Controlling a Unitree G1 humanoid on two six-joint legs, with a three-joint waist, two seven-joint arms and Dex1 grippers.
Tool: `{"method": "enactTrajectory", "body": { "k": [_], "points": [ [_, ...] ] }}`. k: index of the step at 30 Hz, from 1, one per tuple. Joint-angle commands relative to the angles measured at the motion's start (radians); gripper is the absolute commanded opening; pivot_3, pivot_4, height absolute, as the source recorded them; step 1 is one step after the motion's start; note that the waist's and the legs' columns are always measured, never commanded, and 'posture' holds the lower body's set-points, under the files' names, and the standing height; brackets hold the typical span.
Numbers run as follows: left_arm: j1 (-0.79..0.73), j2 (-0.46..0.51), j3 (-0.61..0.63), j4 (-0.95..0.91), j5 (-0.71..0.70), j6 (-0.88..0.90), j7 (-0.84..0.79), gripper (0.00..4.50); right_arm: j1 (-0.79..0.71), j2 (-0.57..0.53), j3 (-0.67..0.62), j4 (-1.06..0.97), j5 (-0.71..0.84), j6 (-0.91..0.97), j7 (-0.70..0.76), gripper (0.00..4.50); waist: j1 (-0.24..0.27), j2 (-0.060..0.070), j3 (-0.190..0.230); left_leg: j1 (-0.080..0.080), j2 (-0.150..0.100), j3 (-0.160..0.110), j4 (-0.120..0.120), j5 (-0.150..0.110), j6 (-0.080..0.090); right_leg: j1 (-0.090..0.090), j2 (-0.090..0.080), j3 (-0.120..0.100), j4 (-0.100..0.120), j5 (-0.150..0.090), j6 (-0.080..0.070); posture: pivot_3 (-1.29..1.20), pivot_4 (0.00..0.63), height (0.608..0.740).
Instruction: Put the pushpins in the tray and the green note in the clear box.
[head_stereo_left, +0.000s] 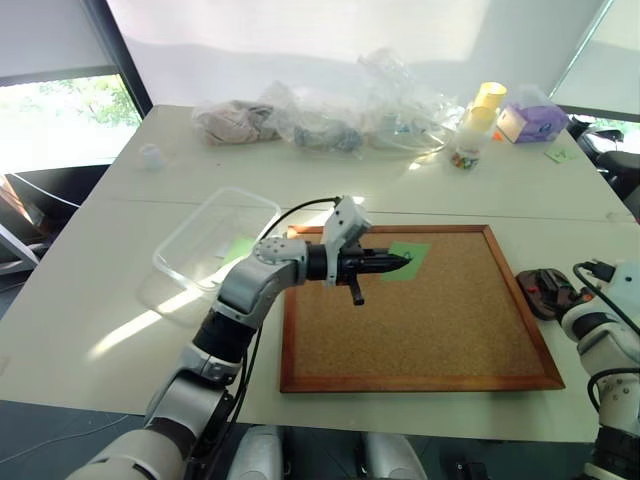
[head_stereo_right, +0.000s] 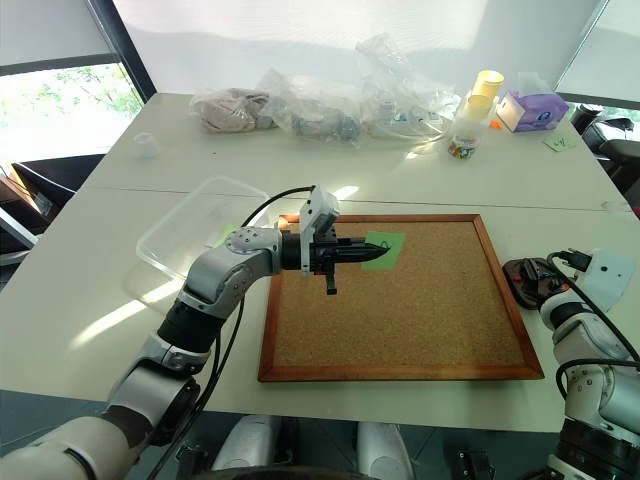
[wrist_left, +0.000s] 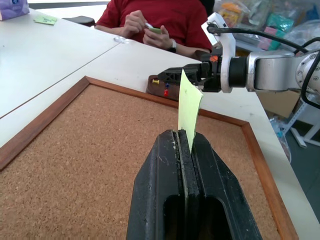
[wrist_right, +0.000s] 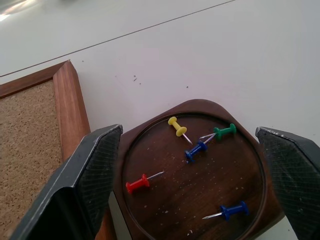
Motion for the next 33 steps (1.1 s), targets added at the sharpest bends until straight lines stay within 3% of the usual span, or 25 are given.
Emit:
{"method": "enactTrajectory", "body": {
  "k": [1,7,10,13,18,23,26,33],
  "points": [
    [-0.02,0.004,0.003,-0.042,-0.008,-0.01,-0.013,0.0,-0.012,0.012,-0.055,-0.028,0.043,-0.001,-0.006,4.47,0.0,0.0,0.0,0.0,0.0,0.0,0.0,0.0,0.0,0.0,0.0,0.0,0.0,0.0,0.0,0.0,0.15,0.74],
    [-0.011,0.002,0.035,-0.077,-0.014,-0.021,0.023,0.0,-0.003,0.015,-0.07,-0.081,0.076,-0.048,0.027,4.47,0.0,0.0,0.0,0.0,0.0,0.0,0.0,0.0,0.0,0.0,0.0,0.0,0.0,0.0,0.0,0.0,0.15,0.74],
    [-0.007,0.021,0.078,-0.113,0.028,-0.064,0.11,0.0,0.053,-0.029,0.015,-0.189,0.052,-0.092,0.136,4.47,0.0,0.0,0.0,0.0,0.0,0.0,0.0,0.0,0.0,0.0,0.0,0.0,0.0,0.0,0.0,0.0,0.15,0.74],
    [0.022,0.101,0.109,-0.197,0.101,-0.09,0.19,0.0,0.059,-0.059,0.081,-0.314,0.091,-0.083,0.209,4.47,-0.01,0.001,0.0,0.001,0.001,0.0,0.0,0.0,0.0,0.0,0.001,0.001,0.0,0.0,0.0,0.0,0.15,0.74],
    [0.064,0.112,0.243,-0.413,0.059,0.124,0.405,0.0,0.015,-0.065,0.17,-0.418,0.153,-0.056,0.263,4.47,0.001,-0.001,0.001,0.001,0.002,-0.002,0.0,0.0,0.0,0.0,0.001,0.0,0.001,0.0,0.0,0.0,0.15,0.74],
    [0.115,0.162,0.304,-0.577,0.009,0.353,0.486,0.0,0.001,-0.096,0.228,-0.496,0.31,0.014,0.354,4.47,0.005,-0.001,0.001,-0.001,0.001,-0.002,0.0,0.0,0.001,0.001,-0.001,-0.001,-0.001,0.0,0.0,0.0,0.15,0.74],
    [0.119,0.217,0.367,-0.549,0.045,0.401,0.552,0.0,-0.014,-0.155,0.266,-0.542,0.423,0.072,0.426,4.47,0.001,-0.002,0.002,0.0,0.001,-0.002,0.0,0.0,0.001,0.001,-0.001,0.0,-0.001,0.0,0.0,0.0,0.15,0.74],
    [0.058,0.228,0.459,-0.419,0.071,0.549,0.696,0.0,-0.014,-0.276,0.333,-0.61,0.569,0.153,0.496,4.47,0.003,-0.004,0.003,0.001,0.001,-0.003,0.0,0.0,0.001,0.001,0.0,-0.001,0.0,0.0,0.0,0.0,0.15,0.74]
  ]
}}
